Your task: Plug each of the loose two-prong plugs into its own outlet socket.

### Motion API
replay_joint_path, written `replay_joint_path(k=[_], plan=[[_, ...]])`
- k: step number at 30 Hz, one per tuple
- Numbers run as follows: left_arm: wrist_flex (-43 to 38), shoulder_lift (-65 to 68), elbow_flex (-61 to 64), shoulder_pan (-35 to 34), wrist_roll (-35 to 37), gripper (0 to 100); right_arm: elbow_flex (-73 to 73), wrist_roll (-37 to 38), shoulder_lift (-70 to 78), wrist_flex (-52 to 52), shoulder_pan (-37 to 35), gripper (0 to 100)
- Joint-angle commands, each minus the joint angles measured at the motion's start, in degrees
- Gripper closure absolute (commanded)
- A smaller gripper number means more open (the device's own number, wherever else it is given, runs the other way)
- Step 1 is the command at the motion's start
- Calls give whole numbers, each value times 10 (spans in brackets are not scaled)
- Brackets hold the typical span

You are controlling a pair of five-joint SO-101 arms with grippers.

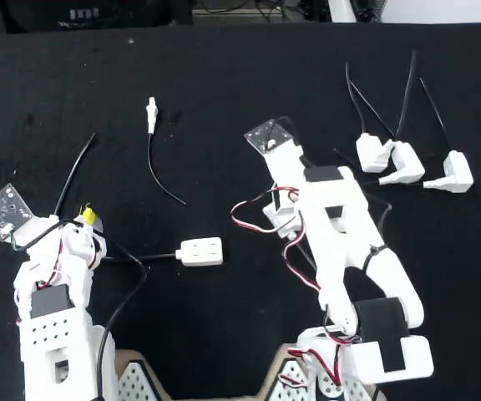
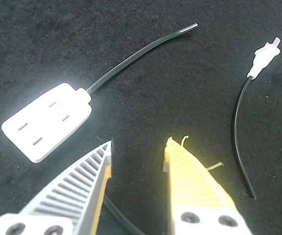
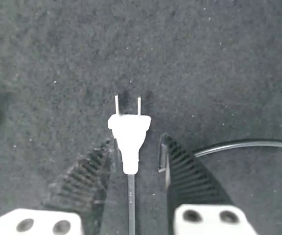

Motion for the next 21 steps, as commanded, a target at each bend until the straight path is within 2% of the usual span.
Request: replay_joint_path(k=[1, 8, 14, 21], plan=[[-5, 1, -28, 3, -1, 819, -4, -4, 12, -51, 11, 861], [-5, 1, -28, 4, -1, 819, -5, -5, 77, -55, -5, 861], [-5, 1, -28, 7, -1, 819, 0, -9, 50, -12, -44, 861], [-5, 1, -29, 5, -1, 819, 5, -6, 12, 16, -43, 861]])
